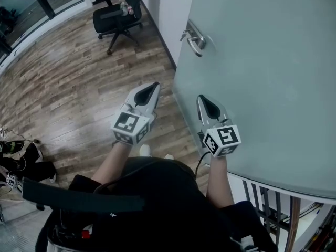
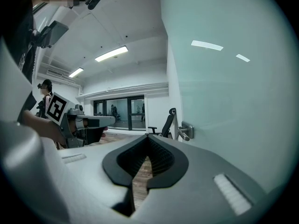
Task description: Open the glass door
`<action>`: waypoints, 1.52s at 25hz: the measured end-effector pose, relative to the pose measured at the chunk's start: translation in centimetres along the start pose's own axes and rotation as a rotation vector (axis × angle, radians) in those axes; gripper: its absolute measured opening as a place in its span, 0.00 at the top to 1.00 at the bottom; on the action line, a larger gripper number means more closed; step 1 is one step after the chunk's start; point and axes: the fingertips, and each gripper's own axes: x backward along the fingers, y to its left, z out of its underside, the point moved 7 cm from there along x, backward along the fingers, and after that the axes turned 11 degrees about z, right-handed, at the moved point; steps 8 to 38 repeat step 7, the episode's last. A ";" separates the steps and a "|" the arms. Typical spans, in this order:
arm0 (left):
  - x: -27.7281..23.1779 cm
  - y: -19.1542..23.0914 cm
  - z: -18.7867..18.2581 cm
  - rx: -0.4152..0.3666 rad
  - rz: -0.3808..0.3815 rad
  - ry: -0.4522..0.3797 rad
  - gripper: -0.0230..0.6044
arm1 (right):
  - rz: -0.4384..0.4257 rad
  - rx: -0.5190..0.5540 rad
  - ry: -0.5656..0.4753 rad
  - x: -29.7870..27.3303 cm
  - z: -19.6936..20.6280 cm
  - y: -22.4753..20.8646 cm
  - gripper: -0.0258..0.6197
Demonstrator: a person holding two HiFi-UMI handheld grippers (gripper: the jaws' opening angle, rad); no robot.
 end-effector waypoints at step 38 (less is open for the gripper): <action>-0.4 1.4 -0.6 -0.010 0.019 -0.002 0.97 | 0.010 0.016 0.010 -1.5 -0.6 0.5 0.96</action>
